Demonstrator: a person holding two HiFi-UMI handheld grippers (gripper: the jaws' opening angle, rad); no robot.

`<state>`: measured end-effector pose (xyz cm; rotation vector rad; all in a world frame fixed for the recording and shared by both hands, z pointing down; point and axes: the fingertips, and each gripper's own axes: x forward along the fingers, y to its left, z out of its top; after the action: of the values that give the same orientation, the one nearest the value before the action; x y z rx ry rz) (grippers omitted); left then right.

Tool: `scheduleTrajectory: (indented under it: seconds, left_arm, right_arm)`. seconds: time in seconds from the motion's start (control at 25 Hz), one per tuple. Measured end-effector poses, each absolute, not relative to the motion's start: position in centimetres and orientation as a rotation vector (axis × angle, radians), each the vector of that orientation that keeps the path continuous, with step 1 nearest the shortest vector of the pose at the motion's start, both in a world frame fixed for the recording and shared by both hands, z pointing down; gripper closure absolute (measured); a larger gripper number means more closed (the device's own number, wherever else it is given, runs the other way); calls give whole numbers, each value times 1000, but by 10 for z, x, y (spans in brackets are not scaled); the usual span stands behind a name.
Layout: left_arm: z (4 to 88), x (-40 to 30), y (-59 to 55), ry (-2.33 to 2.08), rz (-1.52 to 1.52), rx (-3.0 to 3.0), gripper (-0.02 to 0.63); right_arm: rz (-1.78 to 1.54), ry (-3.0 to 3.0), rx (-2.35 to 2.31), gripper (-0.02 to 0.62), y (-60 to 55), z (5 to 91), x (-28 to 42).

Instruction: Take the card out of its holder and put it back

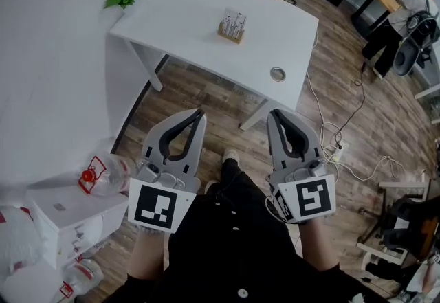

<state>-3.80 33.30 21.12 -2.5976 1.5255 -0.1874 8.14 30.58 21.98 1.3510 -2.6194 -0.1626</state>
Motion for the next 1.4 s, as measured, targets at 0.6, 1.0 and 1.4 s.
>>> scheduleTrajectory:
  seconds: [0.6,1.0,1.4]
  left_arm:
    - [210,-41,261,1523,-196,-2565,592]
    - [217,-42,167,1558,-221,-2561,592]
    - [219,-40,64,1594,-230,-2556,592]
  right_arm:
    - [-196,-2648,1335,548,227,221,75]
    - [-172,-2652,1281,548,129,228,72]
    - [-103,-2667,1215,548,27,242,72]
